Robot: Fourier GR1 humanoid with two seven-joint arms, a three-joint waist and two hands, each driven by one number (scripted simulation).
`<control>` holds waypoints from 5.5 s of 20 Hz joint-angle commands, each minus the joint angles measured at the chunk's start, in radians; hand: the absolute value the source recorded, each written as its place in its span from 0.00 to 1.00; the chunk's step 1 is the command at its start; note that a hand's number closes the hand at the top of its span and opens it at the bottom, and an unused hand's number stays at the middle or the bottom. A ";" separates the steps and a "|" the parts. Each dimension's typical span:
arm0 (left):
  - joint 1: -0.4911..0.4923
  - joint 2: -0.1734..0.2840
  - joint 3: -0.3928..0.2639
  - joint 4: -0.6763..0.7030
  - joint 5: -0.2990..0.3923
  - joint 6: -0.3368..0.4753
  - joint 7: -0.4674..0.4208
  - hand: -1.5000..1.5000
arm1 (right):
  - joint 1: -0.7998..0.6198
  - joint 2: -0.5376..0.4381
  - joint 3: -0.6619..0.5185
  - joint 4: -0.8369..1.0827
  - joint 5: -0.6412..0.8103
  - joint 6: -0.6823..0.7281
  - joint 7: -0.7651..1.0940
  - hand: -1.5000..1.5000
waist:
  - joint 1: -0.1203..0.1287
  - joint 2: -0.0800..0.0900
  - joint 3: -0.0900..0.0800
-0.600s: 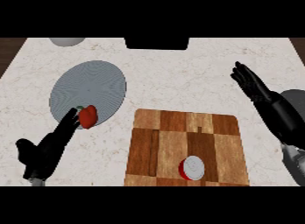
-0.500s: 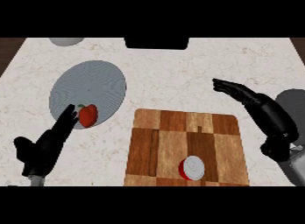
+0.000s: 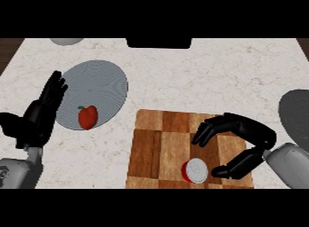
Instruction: Pick the can from the cutting board and place it in the pan
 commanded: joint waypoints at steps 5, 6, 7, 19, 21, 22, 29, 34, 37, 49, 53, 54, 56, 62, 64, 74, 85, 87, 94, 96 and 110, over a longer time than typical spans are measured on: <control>-0.083 0.007 0.044 0.041 -0.016 0.009 0.034 0.50 | -0.122 -0.185 -0.153 0.148 0.115 0.116 -0.326 0.00 | -0.028 -0.007 -0.003; -0.010 -0.002 0.038 0.035 -0.012 -0.003 -0.009 0.50 | -0.146 -0.215 -0.141 0.129 0.131 0.136 -0.307 0.00 | -0.021 -0.008 -0.003; -0.066 -0.048 0.022 0.066 -0.033 0.040 -0.005 0.50 | -0.186 -0.249 -0.137 0.126 0.140 0.163 -0.303 0.00 | -0.026 -0.006 -0.003; -0.090 -0.004 0.077 0.060 -0.034 -0.013 0.050 0.50 | -0.424 -0.275 -0.126 -0.004 0.231 0.218 -0.079 0.00 | -0.024 -0.009 -0.004; -0.052 -0.041 0.051 -0.001 -0.051 0.020 0.062 0.50 | -0.397 -0.212 -0.110 -0.153 0.213 0.157 0.085 0.00 | -0.030 -0.014 -0.004; -0.056 -0.044 0.067 0.086 -0.064 -0.007 -0.006 0.50 | -0.410 -0.223 -0.140 -0.131 0.219 0.199 0.061 0.00 | -0.033 -0.011 -0.004; 0.011 -0.080 0.050 0.045 -0.087 -0.008 -0.043 0.50 | -0.394 -0.133 -0.102 -0.264 0.094 0.312 0.271 0.00 | -0.028 -0.013 -0.005; -0.052 -0.058 0.089 0.005 -0.087 -0.024 0.061 0.50 | -0.355 -0.103 -0.140 -0.335 0.130 0.375 0.322 0.00 | -0.031 -0.012 -0.004; -0.114 -0.100 0.107 0.179 -0.102 -0.026 -0.019 0.50 | -0.235 -0.133 -0.108 -0.401 0.265 0.345 0.286 0.00 | -0.042 -0.009 -0.004; -0.002 -0.087 0.125 -0.035 -0.127 -0.063 0.067 0.50 | -0.169 0.069 -0.076 -0.345 0.522 0.336 0.396 0.00 | -0.024 -0.011 -0.003; -0.125 -0.133 0.139 0.126 -0.163 -0.051 0.025 0.50 | -0.172 0.087 -0.070 -0.305 0.588 0.388 0.326 0.00 | -0.032 -0.009 -0.004; -0.028 -0.135 0.118 0.009 -0.168 -0.036 0.047 0.50 | -0.131 0.055 -0.048 -0.298 0.631 0.371 0.263 0.00 | -0.026 -0.010 -0.003; -0.073 -0.092 0.169 0.038 -0.137 -0.093 0.063 0.50 | -0.156 0.135 -0.018 -0.323 0.644 0.394 0.341 0.00 | -0.029 -0.010 -0.004; -0.049 -0.129 0.174 0.061 -0.154 -0.112 0.009 0.50 | -0.127 0.158 -0.001 -0.340 0.737 0.398 0.302 0.00 | -0.032 -0.011 -0.004; -0.031 -0.122 0.178 0.044 -0.163 -0.120 0.016 0.50 | -0.128 0.161 0.003 -0.331 0.752 0.416 0.299 0.00 | -0.031 -0.011 -0.004; -0.026 -0.159 0.169 -0.018 -0.203 -0.089 0.068 0.50 | -0.108 0.115 0.100 -0.319 1.005 0.309 0.236 0.00 | -0.029 -0.011 -0.003; -0.047 -0.195 0.170 -0.008 -0.239 -0.103 0.088 0.50 | -0.078 0.171 0.104 -0.266 1.135 0.309 0.194 0.00 | -0.033 -0.011 -0.004; -0.023 -0.190 0.194 0.016 -0.222 -0.127 0.047 0.50 | -0.036 0.231 0.168 -0.285 1.187 0.297 0.263 0.00 | -0.034 -0.011 -0.004; -0.089 -0.161 0.243 0.034 -0.204 -0.149 0.084 0.50 | -0.106 0.237 0.184 -0.042 1.288 0.186 0.133 0.00 | -0.029 -0.009 -0.003; -0.054 -0.189 0.216 -0.037 -0.228 -0.126 0.116 0.50 | -0.089 0.252 0.149 -0.094 1.295 0.256 0.148 0.00 | -0.031 -0.011 -0.003; -0.116 -0.184 0.265 0.109 -0.228 -0.164 0.035 0.50 | -0.055 0.265 0.206 -0.060 1.360 0.161 -0.006 1.00 | -0.036 -0.010 -0.004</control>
